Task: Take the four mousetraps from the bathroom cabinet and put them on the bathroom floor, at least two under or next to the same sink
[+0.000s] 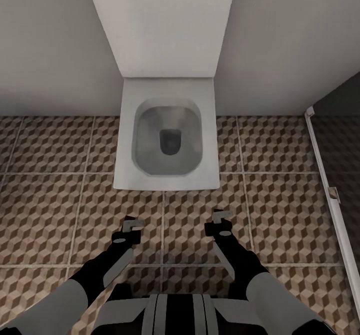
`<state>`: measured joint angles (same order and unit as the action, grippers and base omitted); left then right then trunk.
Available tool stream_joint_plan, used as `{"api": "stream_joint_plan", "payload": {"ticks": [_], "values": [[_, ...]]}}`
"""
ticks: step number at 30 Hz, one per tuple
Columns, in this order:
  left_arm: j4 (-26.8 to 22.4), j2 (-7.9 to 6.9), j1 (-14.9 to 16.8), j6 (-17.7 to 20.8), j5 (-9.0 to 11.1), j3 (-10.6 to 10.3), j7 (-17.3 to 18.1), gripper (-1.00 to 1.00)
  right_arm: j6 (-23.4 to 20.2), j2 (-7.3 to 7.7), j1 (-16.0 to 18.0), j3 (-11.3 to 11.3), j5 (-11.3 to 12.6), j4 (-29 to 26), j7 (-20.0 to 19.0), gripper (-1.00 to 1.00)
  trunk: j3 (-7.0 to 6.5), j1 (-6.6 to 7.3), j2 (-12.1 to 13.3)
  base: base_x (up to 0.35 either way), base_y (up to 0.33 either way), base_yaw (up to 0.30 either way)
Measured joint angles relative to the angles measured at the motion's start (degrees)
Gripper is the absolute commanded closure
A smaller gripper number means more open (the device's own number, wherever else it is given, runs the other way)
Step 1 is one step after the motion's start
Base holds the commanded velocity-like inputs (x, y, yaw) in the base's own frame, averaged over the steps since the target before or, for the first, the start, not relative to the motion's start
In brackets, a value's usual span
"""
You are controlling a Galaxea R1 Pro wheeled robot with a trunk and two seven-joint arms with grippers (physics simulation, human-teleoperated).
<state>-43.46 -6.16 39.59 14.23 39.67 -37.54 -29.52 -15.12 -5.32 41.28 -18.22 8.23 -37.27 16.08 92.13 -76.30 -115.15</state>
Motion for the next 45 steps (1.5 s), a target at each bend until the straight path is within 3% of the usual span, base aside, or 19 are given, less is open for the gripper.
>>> {"api": "stream_joint_plan", "payload": {"ticks": [33, 44, 45], "values": [[-0.33, 0.03, -0.02, 0.05, -0.02, 0.02, 0.12, 1.0, 0.23, 0.0, 0.0, 0.0, 0.0, 0.03, -0.14, 1.0, 0.0, 0.0, 0.0, 0.0, 0.0, 0.0], [-2.86, 0.01, -0.07, 2.71, -0.15, 0.37, 0.46, 1.0, 0.21, -0.05, 0.0, -0.03, 0.0, 0.17, -0.25, 1.0, 0.0, 0.0, 0.0, 0.0, 0.0, 0.0], [-2.92, 0.03, -0.08, 4.67, -0.15, 0.54, 0.56, 1.0, 0.19, -0.1, 0.0, -0.06, 0.0, 0.18, -0.26, 1.0, 0.0, 0.0, 0.0, 0.0, 0.0, 0.0]]}}
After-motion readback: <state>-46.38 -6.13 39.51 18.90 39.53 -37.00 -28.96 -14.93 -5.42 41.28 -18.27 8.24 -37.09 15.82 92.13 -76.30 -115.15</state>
